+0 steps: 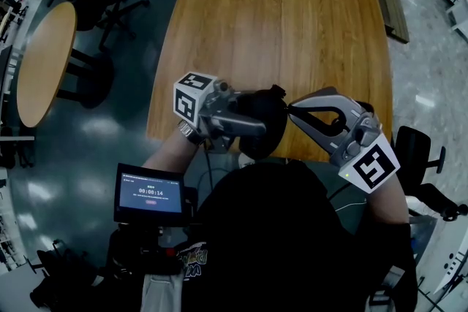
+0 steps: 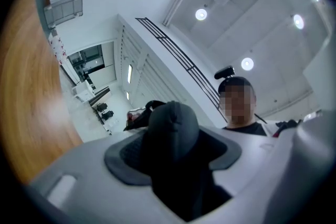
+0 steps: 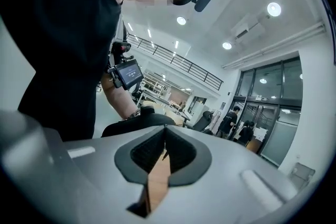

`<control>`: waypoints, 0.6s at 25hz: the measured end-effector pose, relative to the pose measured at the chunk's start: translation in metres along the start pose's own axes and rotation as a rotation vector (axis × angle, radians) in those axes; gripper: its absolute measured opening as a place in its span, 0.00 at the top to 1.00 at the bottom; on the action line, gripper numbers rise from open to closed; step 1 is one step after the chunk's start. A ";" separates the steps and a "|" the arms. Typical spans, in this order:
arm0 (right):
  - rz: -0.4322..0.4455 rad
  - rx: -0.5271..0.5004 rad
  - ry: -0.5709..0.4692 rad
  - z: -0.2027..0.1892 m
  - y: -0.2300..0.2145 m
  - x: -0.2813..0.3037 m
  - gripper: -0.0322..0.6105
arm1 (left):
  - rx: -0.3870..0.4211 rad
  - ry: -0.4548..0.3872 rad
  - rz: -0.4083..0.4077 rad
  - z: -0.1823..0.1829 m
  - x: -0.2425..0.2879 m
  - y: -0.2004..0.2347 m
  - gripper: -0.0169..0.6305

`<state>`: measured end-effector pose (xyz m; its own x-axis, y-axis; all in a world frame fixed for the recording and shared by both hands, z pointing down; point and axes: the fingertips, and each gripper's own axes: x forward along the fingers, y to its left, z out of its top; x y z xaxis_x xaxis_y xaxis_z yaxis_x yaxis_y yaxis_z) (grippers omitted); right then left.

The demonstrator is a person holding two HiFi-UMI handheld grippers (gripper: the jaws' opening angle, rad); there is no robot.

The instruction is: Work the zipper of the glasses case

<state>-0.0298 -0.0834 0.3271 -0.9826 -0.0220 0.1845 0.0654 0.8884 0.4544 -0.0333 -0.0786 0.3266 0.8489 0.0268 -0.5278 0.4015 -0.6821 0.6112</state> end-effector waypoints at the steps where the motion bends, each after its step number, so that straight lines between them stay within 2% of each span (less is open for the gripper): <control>1: -0.004 -0.010 0.006 0.000 0.000 0.000 0.94 | 0.003 -0.003 0.000 0.000 -0.001 0.001 0.56; 4: -0.023 -0.061 0.033 -0.002 0.000 0.002 0.94 | 0.047 -0.036 0.007 0.003 -0.004 0.002 0.56; 6: -0.042 -0.145 0.073 -0.002 -0.001 0.002 0.95 | 0.086 -0.067 0.023 0.006 -0.005 0.003 0.57; 8: -0.051 -0.232 0.109 -0.001 -0.001 0.002 0.95 | 0.085 -0.091 0.016 0.008 -0.006 0.003 0.57; 9: -0.044 -0.241 0.111 0.000 -0.001 0.001 0.95 | 0.073 -0.092 0.000 0.008 -0.005 0.001 0.57; 11: -0.025 -0.193 0.078 0.004 -0.001 -0.001 0.95 | 0.056 -0.072 -0.021 0.006 -0.004 -0.002 0.56; 15: -0.003 -0.122 0.058 0.001 0.002 -0.004 0.95 | 0.050 0.016 0.019 -0.003 -0.004 0.003 0.56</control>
<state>-0.0259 -0.0813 0.3265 -0.9714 -0.0538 0.2314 0.0870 0.8258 0.5572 -0.0349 -0.0786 0.3321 0.8618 0.0243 -0.5067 0.3678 -0.7179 0.5910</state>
